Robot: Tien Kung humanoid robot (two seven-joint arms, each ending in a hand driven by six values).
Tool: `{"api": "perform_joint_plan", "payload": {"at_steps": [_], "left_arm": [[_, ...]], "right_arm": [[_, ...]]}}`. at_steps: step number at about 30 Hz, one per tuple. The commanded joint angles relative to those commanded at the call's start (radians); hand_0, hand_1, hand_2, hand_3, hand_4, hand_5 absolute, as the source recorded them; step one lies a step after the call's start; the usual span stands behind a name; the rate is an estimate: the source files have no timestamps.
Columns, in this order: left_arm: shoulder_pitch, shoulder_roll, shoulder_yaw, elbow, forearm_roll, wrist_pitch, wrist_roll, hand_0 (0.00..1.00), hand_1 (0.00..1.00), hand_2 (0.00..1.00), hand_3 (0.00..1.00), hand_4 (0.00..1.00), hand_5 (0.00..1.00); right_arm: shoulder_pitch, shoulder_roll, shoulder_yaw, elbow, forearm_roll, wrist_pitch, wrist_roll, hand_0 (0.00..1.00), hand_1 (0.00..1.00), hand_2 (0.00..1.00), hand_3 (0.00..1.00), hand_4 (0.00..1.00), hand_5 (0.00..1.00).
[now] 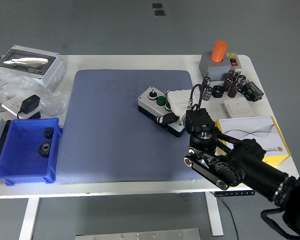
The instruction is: Pick up the button,place it on the desk,press the button,press the button
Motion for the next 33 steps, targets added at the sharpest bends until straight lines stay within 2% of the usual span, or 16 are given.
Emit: {"api": "perform_joint_plan", "payload": {"at_steps": [3, 4, 7, 12, 16, 18, 21, 25, 33], "left_arm": [[0.0, 0.0, -0.001, 0.0, 0.0, 0.004, -0.005, 0.688, 0.671, 0.66, 0.775, 0.804, 0.695], [0.0, 0.0, -0.001, 0.0, 0.0, 0.005, -0.006, 0.688, 0.671, 0.66, 0.775, 0.809, 0.703], [0.0, 0.0, -0.002, 0.0, 0.0, 0.007, -0.011, 0.688, 0.671, 0.66, 0.775, 0.809, 0.703], [0.002, -0.001, -0.001, 0.0, -0.003, 0.011, -0.016, 0.688, 0.671, 0.66, 0.776, 0.816, 0.712], [0.004, -0.003, 0.0, 0.0, -0.006, 0.014, -0.019, 0.687, 0.669, 0.66, 0.776, 0.827, 0.721], [0.005, -0.003, 0.0, 0.0, -0.008, 0.015, -0.02, 0.687, 0.669, 0.66, 0.776, 0.827, 0.721], [0.006, -0.004, 0.0, 0.0, -0.008, 0.015, -0.02, 0.687, 0.669, 0.66, 0.776, 0.827, 0.721], [0.005, -0.006, 0.0, 0.0, -0.006, 0.015, -0.022, 0.687, 0.67, 0.659, 0.776, 0.834, 0.728], [0.004, -0.006, 0.0, 0.0, -0.005, 0.017, -0.027, 0.686, 0.669, 0.658, 0.776, 0.84, 0.733]], "right_arm": [[0.0, -0.005, 0.0, 0.012, 0.003, -0.024, 0.024, 0.197, 0.42, 0.416, 0.503, 0.493, 0.002], [0.001, -0.007, 0.001, 0.016, 0.003, -0.032, 0.033, 0.189, 0.403, 0.374, 0.45, 0.449, 0.002], [0.001, -0.016, 0.002, 0.031, 0.013, -0.055, 0.063, 0.189, 0.403, 0.374, 0.45, 0.449, 0.002], [0.009, -0.048, -0.011, 0.067, 0.052, -0.081, 0.153, 0.194, 0.405, 0.367, 0.447, 0.419, 0.002], [0.025, -0.093, -0.057, 0.106, 0.071, -0.075, 0.249, 0.207, 0.408, 0.36, 0.455, 0.412, 0.002], [0.037, -0.126, -0.099, 0.147, 0.074, -0.058, 0.311, 0.207, 0.408, 0.36, 0.455, 0.412, 0.002], [0.054, -0.15, -0.145, 0.199, 0.066, -0.041, 0.377, 0.207, 0.408, 0.36, 0.455, 0.412, 0.002], [0.075, -0.151, -0.206, 0.237, 0.054, -0.044, 0.457, 0.227, 0.42, 0.354, 0.442, 0.402, 0.002], [0.089, -0.115, -0.225, 0.169, 0.009, -0.065, 0.501, 0.235, 0.431, 0.346, 0.446, 0.388, 0.002]]}}
